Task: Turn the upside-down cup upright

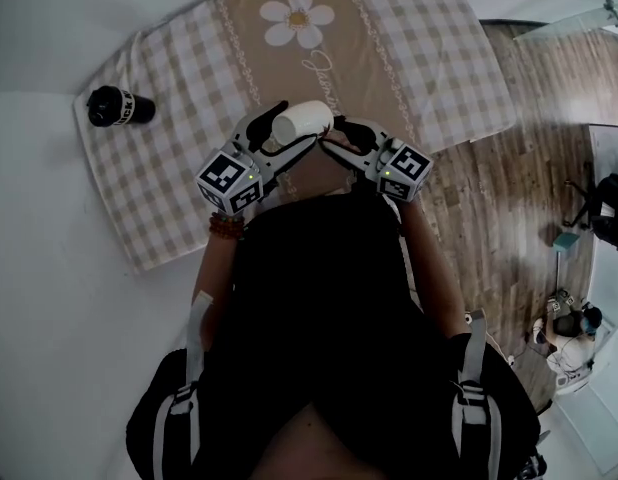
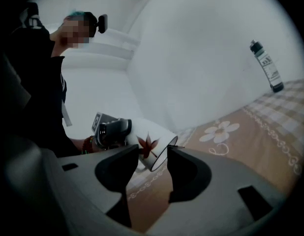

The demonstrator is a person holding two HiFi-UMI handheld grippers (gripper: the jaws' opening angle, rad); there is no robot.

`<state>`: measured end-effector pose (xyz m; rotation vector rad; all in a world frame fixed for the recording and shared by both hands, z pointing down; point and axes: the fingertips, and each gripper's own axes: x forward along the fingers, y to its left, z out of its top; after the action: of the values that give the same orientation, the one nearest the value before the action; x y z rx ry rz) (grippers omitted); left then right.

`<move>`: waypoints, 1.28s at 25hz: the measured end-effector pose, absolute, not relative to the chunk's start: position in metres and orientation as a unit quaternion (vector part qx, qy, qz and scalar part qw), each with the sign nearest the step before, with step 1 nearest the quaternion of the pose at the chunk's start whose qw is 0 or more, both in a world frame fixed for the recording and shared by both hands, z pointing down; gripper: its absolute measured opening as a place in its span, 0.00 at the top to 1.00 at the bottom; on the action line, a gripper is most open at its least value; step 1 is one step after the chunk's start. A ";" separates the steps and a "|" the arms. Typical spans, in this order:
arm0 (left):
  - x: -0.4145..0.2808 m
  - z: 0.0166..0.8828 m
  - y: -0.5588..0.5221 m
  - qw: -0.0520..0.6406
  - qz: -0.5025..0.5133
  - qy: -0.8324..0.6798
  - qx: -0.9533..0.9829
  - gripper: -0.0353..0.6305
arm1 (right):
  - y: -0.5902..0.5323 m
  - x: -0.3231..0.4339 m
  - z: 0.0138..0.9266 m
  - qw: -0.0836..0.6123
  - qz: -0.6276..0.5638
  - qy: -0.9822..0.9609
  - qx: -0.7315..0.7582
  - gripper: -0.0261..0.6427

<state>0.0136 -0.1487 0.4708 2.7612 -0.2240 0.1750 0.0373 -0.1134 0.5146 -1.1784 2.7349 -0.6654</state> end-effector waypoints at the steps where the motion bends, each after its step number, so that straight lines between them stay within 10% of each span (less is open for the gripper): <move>1: 0.014 0.471 -0.148 0.178 0.063 -0.077 0.979 0.42 | -0.116 0.045 0.508 0.062 -0.215 0.893 -0.390 0.69; 5: 0.019 0.482 -0.140 0.146 0.096 -0.059 0.983 0.42 | -0.120 0.071 0.473 0.158 -0.215 0.887 -0.376 0.96; 14: 0.016 0.508 -0.133 0.120 0.136 -0.079 0.980 0.43 | -0.126 0.056 0.525 0.058 -0.260 0.877 -0.401 0.96; 21: 0.006 0.470 -0.138 0.085 0.100 -0.084 0.988 0.43 | -0.125 0.037 0.539 0.174 -0.416 0.831 -0.325 0.69; 32: -0.009 0.404 -0.128 0.109 0.016 -0.040 0.993 0.43 | -0.111 0.023 0.467 0.336 -0.433 0.830 -0.103 0.82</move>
<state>-0.0085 -0.1278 0.4040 2.9203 -0.1169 0.0470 0.0233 -0.1111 0.4671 -0.2685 2.1655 -1.1280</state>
